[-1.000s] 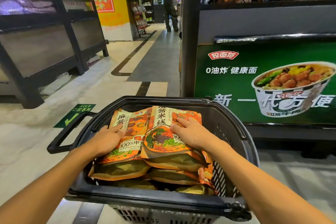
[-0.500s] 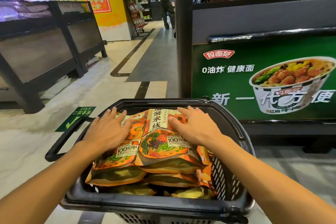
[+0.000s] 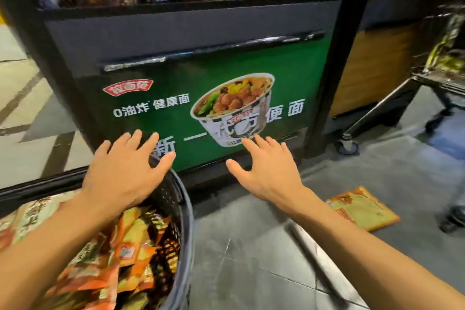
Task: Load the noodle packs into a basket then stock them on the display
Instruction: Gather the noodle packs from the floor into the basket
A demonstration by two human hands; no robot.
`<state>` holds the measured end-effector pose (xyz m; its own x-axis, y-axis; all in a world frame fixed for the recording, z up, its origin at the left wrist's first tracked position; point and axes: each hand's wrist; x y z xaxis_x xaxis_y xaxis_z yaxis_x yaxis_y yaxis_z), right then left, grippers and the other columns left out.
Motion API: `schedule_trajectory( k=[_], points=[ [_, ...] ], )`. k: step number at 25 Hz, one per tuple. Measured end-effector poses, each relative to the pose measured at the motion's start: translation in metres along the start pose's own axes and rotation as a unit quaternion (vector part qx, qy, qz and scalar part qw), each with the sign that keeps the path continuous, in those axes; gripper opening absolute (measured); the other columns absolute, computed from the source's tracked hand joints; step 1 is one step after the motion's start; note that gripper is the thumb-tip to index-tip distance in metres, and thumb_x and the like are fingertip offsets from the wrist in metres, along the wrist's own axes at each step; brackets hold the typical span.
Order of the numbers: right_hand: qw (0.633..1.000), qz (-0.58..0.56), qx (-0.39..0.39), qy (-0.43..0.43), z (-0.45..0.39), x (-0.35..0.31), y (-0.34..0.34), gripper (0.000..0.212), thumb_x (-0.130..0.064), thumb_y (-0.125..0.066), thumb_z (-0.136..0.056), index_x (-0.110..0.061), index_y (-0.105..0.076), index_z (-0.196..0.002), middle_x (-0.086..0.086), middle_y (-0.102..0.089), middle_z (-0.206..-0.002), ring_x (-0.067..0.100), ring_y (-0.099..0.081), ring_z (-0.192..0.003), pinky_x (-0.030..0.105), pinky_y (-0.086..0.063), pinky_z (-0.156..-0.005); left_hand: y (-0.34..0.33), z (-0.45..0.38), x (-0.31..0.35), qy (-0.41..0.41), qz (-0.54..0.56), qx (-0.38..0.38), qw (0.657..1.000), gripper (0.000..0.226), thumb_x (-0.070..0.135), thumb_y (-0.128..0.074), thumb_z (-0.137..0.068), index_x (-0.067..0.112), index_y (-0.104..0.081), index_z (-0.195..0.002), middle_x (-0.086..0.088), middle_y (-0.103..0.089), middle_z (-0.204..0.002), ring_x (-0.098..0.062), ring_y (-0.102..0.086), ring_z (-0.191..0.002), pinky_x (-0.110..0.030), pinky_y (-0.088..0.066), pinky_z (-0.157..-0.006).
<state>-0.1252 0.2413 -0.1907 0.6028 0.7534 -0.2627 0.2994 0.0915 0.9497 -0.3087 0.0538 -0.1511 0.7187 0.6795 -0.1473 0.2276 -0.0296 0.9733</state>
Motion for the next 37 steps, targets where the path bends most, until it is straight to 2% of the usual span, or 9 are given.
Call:
schedule_trajectory(
  k=[5,11,16,24,26,29,31,33,37],
  points=[
    [0.987,0.03,0.0,-0.155,0.043,0.155,-0.013,0.098,-0.078,-0.012,-0.071,-0.028,-0.047,-0.147,0.005,-0.048,-0.153,0.031,-0.037,-0.144,0.051,-0.025,-0.119,-0.02,-0.037,0.145,-0.118,0.004,-0.035,0.992,0.102,0.078,0.009,-0.078,0.03,-0.034,-0.157,-0.007,-0.039,-0.16,-0.024,-0.033,-0.148,-0.048,-0.03,-0.118],
    [0.95,0.044,-0.063,-0.304,0.108,0.304,-0.032,0.091,-0.08,-0.017,-0.075,-0.031,-0.047,-0.145,0.003,-0.052,-0.15,0.031,-0.042,-0.141,0.051,-0.028,-0.118,-0.075,-0.05,0.309,-0.213,0.025,-0.135,0.967,0.103,0.08,0.011,-0.074,0.033,-0.018,-0.161,-0.003,-0.02,-0.168,-0.021,-0.015,-0.155,-0.046,-0.014,-0.124],
    [0.924,0.044,-0.081,-0.37,0.148,0.377,-0.055,0.076,-0.077,-0.035,-0.09,-0.035,-0.032,-0.153,-0.001,-0.031,-0.163,0.027,-0.023,-0.152,0.045,-0.012,-0.124,-0.15,-0.065,0.435,-0.264,0.048,-0.188,0.945,0.079,0.074,-0.016,-0.096,0.029,-0.019,-0.161,-0.005,-0.019,-0.168,-0.023,-0.014,-0.155,-0.049,-0.014,-0.123],
    [0.866,0.086,-0.057,-0.489,0.238,0.449,-0.138,0.089,-0.082,-0.019,-0.08,-0.034,-0.034,-0.154,-0.002,-0.038,-0.16,0.026,-0.034,-0.147,0.046,-0.026,-0.12,-0.312,-0.114,0.562,-0.265,0.115,-0.298,0.91,0.087,0.079,-0.018,-0.093,0.027,-0.009,-0.162,-0.008,-0.005,-0.17,-0.026,-0.007,-0.156,-0.053,-0.01,-0.124],
    [0.843,0.088,-0.048,-0.529,0.264,0.456,-0.153,0.092,-0.083,-0.017,-0.076,-0.034,-0.038,-0.152,-0.001,-0.044,-0.156,0.027,-0.039,-0.143,0.047,-0.028,-0.119,-0.341,-0.126,0.587,-0.244,0.182,-0.354,0.884,0.09,0.08,-0.027,-0.09,0.025,-0.017,-0.16,-0.012,-0.022,-0.165,-0.034,-0.025,-0.151,-0.055,-0.021,-0.122],
    [0.813,0.084,-0.07,-0.572,0.292,0.451,-0.168,0.084,-0.082,-0.027,-0.084,-0.037,-0.033,-0.154,-0.004,-0.04,-0.159,0.022,-0.036,-0.145,0.046,-0.026,-0.121,-0.353,-0.132,0.604,-0.182,0.309,-0.378,0.854,0.077,0.062,-0.07,-0.082,0.014,-0.046,-0.137,-0.013,-0.058,-0.134,-0.034,-0.055,-0.124,-0.047,-0.045,-0.107],
    [0.802,0.071,-0.062,-0.591,0.305,0.444,-0.17,0.08,-0.078,-0.035,-0.088,-0.036,-0.029,-0.156,-0.006,-0.036,-0.161,0.021,-0.032,-0.148,0.045,-0.022,-0.122,-0.349,-0.124,0.606,-0.111,0.43,-0.455,0.772,0.055,0.027,-0.091,-0.071,0.006,-0.063,-0.114,-0.011,-0.073,-0.114,-0.028,-0.07,-0.102,-0.043,-0.056,-0.095],
    [0.799,0.067,-0.048,-0.596,0.313,0.441,-0.171,0.079,-0.076,-0.034,-0.088,-0.032,-0.036,-0.153,-0.002,-0.043,-0.156,0.024,-0.038,-0.144,0.047,-0.027,-0.12,-0.338,-0.106,0.599,-0.074,0.5,-0.5,0.703,0.049,0.005,-0.092,-0.065,0.007,-0.069,-0.109,-0.012,-0.076,-0.107,-0.027,-0.074,-0.092,-0.041,-0.06,-0.084],
    [0.776,0.055,0.011,-0.628,0.351,0.434,-0.169,0.082,-0.073,-0.033,-0.079,-0.021,-0.055,-0.138,0.006,-0.061,-0.137,0.032,-0.055,-0.125,0.052,-0.042,-0.107,-0.32,-0.039,0.602,-0.079,0.561,-0.497,0.657,0.053,-0.005,-0.089,-0.063,0.011,-0.067,-0.108,-0.011,-0.077,-0.102,-0.032,-0.075,-0.091,-0.052,-0.059,-0.085]
  ],
)
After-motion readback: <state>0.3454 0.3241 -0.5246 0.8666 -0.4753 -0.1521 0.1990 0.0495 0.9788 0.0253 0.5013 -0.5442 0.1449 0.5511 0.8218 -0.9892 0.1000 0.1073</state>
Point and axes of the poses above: each hand's wrist, its own z-axis away from the middle knuckle, its own y-axis out of the back of the hand, x = y × z
